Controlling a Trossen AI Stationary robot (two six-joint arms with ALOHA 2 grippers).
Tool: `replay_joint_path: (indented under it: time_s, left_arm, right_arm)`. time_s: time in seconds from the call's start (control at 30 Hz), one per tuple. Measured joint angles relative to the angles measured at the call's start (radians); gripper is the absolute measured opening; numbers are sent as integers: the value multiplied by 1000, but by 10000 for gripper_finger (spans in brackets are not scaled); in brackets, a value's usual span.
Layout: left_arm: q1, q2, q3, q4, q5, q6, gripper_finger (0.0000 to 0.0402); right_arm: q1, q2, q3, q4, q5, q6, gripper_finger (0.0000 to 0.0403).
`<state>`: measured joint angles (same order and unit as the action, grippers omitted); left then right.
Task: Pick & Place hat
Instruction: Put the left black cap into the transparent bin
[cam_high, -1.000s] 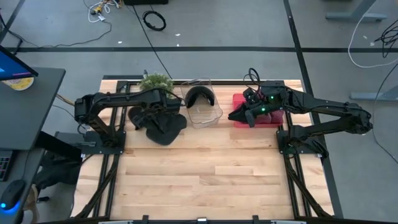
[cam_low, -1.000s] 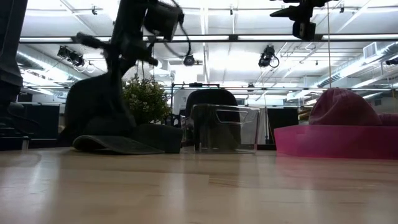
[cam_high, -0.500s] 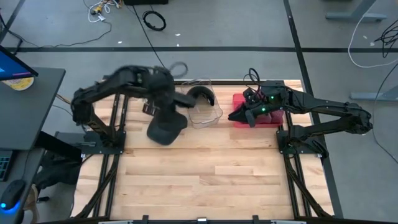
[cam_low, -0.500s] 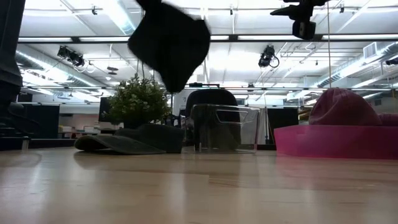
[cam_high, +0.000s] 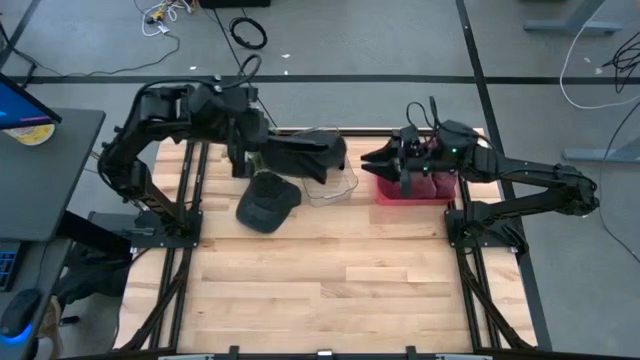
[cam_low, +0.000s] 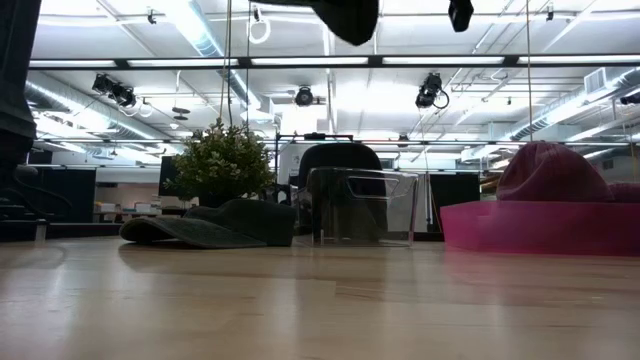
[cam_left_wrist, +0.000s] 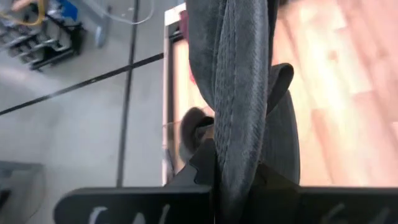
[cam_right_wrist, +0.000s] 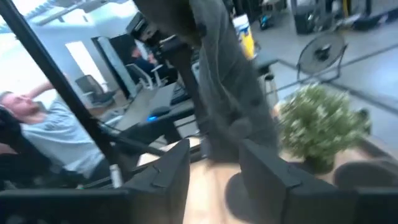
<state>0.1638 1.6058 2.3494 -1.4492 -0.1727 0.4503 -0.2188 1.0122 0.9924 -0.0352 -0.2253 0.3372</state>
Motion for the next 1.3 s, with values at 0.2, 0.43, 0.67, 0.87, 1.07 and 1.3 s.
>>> replay_joint_path:
  time_s: [0.2,0.43,0.67,0.87,1.07,1.3]
  left_arm:
    - [-6,7,1,44,14,-14,12]
    - [-6,11,0,147,14,-15,12]
    - [-6,11,0,181,39,-17,12]
    - [-6,11,0,183,54,-17,12]
    - [-6,11,0,182,102,-20,12]
    - [-7,25,0,172,106,-20,12]
  right_arm:
    - [-3,0,0,56,8,-86,249]
    - [-2,34,2,113,24,-114,379]
    - [-2,97,0,219,52,-104,384]
    - [-2,142,0,312,24,-48,359]
    - [-2,175,0,368,23,-20,299]
    - [-2,166,0,380,76,48,119]
